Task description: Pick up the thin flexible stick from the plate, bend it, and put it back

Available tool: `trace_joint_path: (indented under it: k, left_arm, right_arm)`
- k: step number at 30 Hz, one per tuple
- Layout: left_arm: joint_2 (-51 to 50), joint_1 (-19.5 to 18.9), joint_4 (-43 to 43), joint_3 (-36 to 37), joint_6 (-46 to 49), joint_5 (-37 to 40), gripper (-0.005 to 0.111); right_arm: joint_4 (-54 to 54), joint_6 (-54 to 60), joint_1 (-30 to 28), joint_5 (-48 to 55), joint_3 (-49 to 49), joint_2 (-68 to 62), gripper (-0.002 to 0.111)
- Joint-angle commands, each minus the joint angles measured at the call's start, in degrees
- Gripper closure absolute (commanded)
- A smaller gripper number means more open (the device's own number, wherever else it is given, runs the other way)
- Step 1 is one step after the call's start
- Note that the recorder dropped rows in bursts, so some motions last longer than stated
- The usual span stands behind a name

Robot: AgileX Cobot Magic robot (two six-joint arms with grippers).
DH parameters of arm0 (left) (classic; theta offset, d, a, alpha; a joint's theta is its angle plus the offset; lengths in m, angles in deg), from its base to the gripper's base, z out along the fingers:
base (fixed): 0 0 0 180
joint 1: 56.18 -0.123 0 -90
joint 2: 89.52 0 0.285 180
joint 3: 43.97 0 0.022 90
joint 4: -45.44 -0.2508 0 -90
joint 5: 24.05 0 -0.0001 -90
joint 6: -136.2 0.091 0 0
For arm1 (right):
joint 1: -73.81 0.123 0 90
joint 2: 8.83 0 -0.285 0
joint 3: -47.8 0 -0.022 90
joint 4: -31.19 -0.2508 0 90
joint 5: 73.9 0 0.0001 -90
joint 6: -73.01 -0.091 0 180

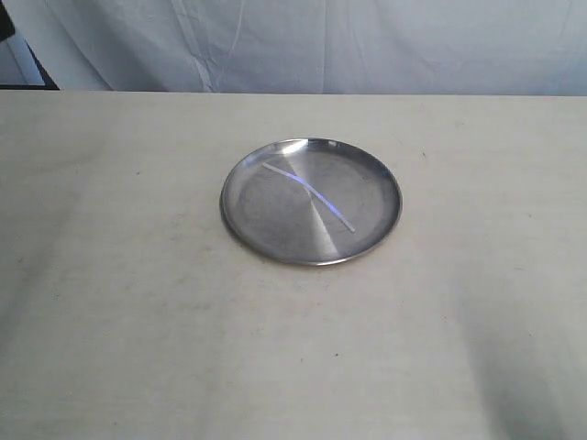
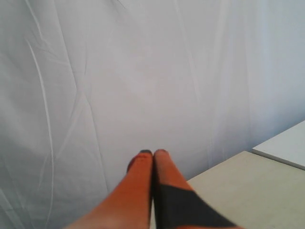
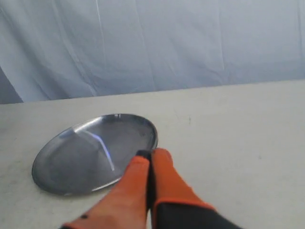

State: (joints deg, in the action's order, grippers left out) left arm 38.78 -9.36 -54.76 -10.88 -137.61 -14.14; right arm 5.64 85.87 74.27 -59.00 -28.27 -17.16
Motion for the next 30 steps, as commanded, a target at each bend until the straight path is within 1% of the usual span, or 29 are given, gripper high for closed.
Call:
trace_joint_path:
  k: [1, 2, 30]
  left_arm:
    - [0.18, 0.14, 0.25, -0.02, -0.04, 0.53, 0.107]
    - [0.18, 0.14, 0.25, -0.02, -0.04, 0.33, 0.107]
    - [0.18, 0.14, 0.25, -0.02, -0.04, 0.54, 0.107]
  right_arm:
    - [-2.2, 0.18, -0.46, 5.61, -1.15, 0.55, 0.108]
    - [-2.59, 0.18, -0.44, 6.98, -1.15, 0.55, 0.108]
    - [-3.02, 0.05, -0.46, 6.8, -1.15, 0.55, 0.108]
